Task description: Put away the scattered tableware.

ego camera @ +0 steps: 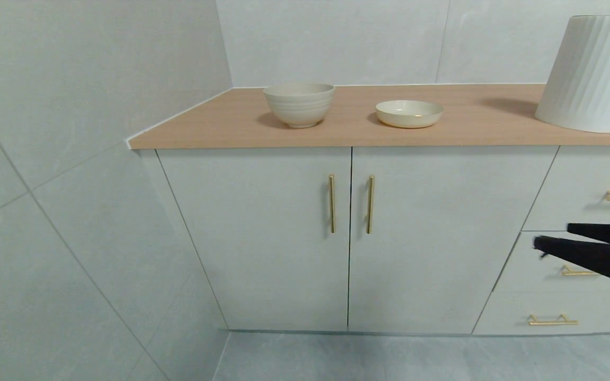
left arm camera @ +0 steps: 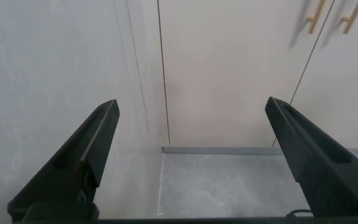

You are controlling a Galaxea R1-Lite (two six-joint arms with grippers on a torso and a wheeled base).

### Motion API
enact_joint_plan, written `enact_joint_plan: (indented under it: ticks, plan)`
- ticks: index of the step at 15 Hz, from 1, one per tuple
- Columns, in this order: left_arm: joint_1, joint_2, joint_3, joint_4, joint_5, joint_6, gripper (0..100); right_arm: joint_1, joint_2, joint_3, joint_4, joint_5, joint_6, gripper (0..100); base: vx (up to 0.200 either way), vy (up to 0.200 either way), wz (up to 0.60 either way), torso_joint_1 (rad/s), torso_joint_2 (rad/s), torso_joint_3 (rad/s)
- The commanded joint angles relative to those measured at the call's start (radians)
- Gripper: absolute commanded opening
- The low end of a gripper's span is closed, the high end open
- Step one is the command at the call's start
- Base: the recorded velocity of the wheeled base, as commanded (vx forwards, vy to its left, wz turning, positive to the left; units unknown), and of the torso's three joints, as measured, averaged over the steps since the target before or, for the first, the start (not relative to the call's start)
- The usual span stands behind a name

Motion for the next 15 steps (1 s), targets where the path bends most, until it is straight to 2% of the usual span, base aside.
enact_joint_plan:
  ticks: [1,8,11,13,15]
  plan:
    - [0.000,0.000,0.000,0.000,0.000,0.000,100,0.093,0.329,-0.155,-0.077,0.013,0.014,100,0.000,0.000,0.00,0.000,0.00,0.000]
    - [0.000,0.000,0.000,0.000,0.000,0.000,100,0.164,0.668,-0.374,-0.143,0.046,0.015,100,0.000,0.000,0.00,0.000,0.00,0.000]
    - [0.000,0.000,0.000,0.000,0.000,0.000,100,0.174,0.806,-0.405,-0.296,0.044,0.024,100,0.000,0.000,0.00,0.000,0.00,0.000]
    - [0.000,0.000,0.000,0.000,0.000,0.000,100,0.179,0.871,-0.399,-0.436,0.038,0.095,100,0.000,0.000,0.00,0.000,0.00,0.000]
    - [0.000,0.000,0.000,0.000,0.000,0.000,100,0.179,0.901,-0.399,-0.517,0.030,0.141,100,0.000,0.000,0.00,0.000,0.00,0.000]
